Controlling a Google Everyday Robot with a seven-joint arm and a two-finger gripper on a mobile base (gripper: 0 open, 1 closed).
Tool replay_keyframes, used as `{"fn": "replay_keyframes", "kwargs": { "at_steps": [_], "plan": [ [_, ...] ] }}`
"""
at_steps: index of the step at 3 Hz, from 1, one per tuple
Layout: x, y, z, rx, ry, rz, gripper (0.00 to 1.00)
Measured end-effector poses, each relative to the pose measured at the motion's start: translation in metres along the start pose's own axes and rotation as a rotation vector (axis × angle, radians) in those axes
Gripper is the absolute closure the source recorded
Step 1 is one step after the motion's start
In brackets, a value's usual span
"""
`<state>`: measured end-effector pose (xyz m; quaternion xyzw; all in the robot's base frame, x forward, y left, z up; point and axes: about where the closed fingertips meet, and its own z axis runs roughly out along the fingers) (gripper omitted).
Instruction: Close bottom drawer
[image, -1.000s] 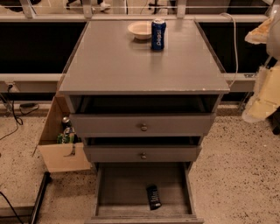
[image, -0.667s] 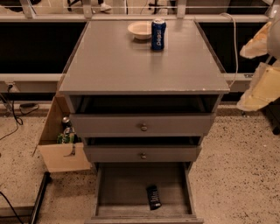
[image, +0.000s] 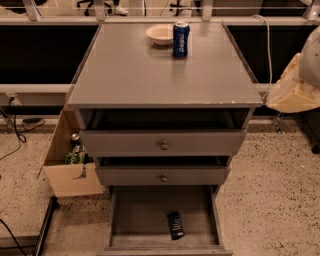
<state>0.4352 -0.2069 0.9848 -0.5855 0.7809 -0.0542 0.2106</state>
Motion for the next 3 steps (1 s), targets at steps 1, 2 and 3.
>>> {"fn": "replay_keyframes", "kwargs": {
  "at_steps": [1,2,3],
  "plan": [
    [0.012,0.017,0.042,-0.048,-0.021,0.051,0.97],
    [0.022,0.038,0.088,-0.103,-0.040,0.093,1.00],
    [0.042,0.070,0.145,-0.176,-0.074,0.188,1.00]
  ]
}}
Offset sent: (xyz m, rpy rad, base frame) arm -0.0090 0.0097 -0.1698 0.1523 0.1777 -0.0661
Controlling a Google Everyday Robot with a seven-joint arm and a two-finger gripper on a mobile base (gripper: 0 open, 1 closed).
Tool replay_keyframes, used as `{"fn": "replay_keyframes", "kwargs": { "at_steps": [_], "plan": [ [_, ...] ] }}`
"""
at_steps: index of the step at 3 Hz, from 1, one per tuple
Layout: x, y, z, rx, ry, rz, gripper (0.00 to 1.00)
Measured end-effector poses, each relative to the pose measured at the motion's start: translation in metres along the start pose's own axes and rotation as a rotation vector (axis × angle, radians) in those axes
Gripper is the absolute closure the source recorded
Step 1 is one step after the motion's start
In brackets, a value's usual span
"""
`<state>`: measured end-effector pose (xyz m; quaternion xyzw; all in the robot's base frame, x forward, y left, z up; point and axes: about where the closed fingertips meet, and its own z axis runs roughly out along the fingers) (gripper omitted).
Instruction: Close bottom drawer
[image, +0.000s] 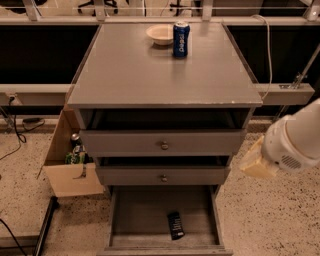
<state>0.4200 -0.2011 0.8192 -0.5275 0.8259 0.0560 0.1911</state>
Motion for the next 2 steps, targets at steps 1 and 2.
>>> {"fn": "replay_keyframes", "kwargs": {
  "at_steps": [1,2],
  "plan": [
    [0.0264,0.0186,0.0441,-0.067,0.000,0.070,1.00],
    [0.0278,0.0202,0.0462,-0.071,0.003,0.071,1.00]
  ]
}}
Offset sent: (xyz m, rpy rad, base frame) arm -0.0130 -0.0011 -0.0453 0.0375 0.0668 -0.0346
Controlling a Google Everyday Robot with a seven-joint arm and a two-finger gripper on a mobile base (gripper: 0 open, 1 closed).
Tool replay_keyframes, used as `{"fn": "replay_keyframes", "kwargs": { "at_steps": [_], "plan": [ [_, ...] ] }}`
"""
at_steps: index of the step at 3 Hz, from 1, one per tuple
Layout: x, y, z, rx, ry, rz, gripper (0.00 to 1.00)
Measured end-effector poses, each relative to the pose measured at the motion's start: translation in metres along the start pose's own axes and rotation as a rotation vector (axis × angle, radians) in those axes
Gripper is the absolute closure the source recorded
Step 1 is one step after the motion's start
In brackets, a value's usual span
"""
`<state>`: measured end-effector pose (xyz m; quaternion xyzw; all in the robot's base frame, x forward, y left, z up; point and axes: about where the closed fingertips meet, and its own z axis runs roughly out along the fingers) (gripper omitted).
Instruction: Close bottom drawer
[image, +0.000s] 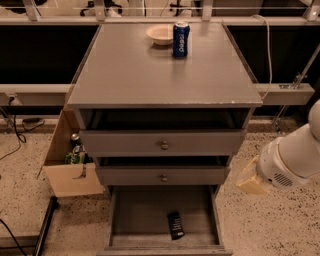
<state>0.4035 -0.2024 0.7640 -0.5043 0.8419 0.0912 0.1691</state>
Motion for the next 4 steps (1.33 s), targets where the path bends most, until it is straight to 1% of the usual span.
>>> {"fn": "replay_keyframes", "kwargs": {
  "at_steps": [1,2,3,4],
  "plan": [
    [0.0000,0.0000,0.0000,0.000,0.000,0.000,0.82],
    [0.0000,0.0000,0.0000,0.000,0.000,0.000,0.57],
    [0.0000,0.0000,0.0000,0.000,0.000,0.000,0.36],
    [0.0000,0.0000,0.0000,0.000,0.000,0.000,0.11]
  ]
}}
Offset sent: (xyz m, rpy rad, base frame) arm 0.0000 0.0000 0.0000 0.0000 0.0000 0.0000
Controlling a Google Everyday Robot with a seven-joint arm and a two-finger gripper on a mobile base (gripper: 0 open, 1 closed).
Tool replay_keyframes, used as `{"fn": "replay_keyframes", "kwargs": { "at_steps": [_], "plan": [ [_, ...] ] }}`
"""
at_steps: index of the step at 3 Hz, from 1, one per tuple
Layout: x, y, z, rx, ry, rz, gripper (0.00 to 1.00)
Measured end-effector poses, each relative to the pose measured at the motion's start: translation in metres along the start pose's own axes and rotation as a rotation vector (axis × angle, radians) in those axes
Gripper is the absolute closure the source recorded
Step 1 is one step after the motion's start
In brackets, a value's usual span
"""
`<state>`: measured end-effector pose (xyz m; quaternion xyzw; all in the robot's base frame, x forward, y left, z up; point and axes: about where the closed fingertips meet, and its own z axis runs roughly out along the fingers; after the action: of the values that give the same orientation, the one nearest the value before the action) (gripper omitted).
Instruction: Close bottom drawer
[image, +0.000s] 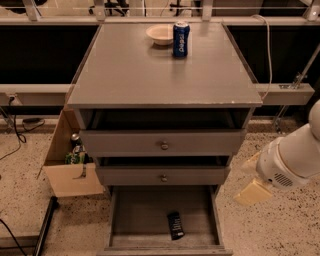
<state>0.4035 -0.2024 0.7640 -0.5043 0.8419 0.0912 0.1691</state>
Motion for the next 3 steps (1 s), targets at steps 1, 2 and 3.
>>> {"fn": "replay_keyframes", "kwargs": {
  "at_steps": [1,2,3],
  "plan": [
    [0.0000,0.0001,0.0000,0.000,0.000,0.000,0.00],
    [0.0000,0.0001,-0.0001,0.000,0.000,0.000,0.00],
    [0.0020,-0.0002,0.0017,-0.001,0.001,0.006,0.20]
  ]
}}
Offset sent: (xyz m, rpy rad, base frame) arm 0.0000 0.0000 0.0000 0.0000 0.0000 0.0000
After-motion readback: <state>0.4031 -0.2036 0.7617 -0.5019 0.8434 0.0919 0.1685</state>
